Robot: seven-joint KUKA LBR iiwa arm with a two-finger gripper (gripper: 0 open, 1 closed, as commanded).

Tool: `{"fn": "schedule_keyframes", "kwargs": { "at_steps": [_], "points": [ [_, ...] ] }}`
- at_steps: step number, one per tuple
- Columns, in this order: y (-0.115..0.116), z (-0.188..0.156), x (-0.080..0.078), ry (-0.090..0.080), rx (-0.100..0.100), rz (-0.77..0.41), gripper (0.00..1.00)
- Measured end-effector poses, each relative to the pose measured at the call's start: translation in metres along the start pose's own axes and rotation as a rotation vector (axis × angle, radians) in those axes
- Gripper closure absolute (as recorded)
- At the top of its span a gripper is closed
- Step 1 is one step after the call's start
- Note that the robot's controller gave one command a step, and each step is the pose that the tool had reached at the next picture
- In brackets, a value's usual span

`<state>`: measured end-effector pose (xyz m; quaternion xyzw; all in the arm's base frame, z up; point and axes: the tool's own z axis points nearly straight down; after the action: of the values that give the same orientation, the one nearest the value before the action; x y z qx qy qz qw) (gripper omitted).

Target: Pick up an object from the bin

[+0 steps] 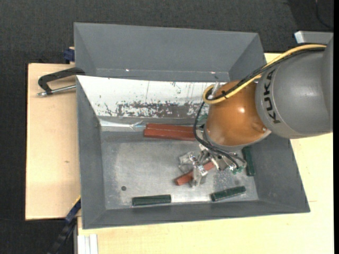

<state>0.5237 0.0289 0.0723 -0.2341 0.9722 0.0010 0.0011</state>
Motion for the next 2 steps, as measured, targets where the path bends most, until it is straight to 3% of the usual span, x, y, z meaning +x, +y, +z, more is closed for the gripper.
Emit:
{"fn": "schedule_keyframes", "kwargs": {
  "at_steps": [1,2],
  "points": [
    [0.0184,-0.0301,-0.0039,0.0,0.0,-0.145,1.0],
    [0.0183,-0.0301,-0.0039,0.0,0.0,-0.145,1.0]
  ]
}}
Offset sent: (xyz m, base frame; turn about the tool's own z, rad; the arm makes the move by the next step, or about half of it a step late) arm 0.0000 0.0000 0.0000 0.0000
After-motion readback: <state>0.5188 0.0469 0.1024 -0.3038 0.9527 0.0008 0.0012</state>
